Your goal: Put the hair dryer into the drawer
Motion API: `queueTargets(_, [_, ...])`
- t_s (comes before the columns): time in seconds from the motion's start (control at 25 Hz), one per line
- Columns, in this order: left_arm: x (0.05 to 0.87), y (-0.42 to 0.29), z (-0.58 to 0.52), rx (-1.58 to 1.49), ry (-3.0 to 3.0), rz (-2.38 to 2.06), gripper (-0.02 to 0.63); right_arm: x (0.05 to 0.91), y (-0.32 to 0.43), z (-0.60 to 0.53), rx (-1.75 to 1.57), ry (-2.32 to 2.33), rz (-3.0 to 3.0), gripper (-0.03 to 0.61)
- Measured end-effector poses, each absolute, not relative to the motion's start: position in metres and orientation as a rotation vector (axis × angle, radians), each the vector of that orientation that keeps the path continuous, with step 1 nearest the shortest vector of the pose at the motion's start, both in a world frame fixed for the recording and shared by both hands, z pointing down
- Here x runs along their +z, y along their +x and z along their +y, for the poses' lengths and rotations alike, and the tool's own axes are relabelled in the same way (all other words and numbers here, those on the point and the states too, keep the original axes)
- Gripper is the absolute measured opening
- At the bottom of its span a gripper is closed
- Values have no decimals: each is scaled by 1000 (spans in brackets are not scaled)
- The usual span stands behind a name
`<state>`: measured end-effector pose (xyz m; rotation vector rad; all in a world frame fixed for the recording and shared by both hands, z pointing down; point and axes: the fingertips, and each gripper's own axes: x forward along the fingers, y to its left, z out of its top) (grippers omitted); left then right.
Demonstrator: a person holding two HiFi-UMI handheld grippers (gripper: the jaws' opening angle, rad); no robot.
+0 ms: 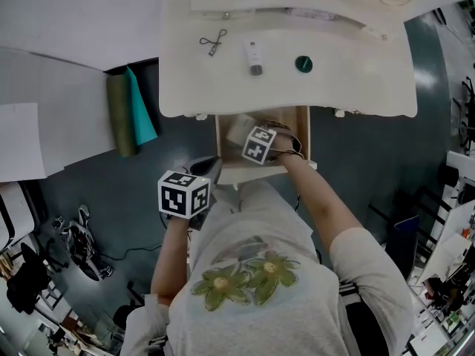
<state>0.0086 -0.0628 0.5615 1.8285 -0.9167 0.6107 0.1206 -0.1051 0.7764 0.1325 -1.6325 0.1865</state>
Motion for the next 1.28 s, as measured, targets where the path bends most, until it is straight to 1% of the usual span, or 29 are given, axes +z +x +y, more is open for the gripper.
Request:
queueTargets(0.72, [553, 19, -62, 622, 1874, -896, 9, 760, 124, -110, 44, 235, -1620, 210])
queueTargets(1.28, [551, 39, -68, 638, 1928, -851, 9, 714, 122, -116, 34, 344, -1728, 209])
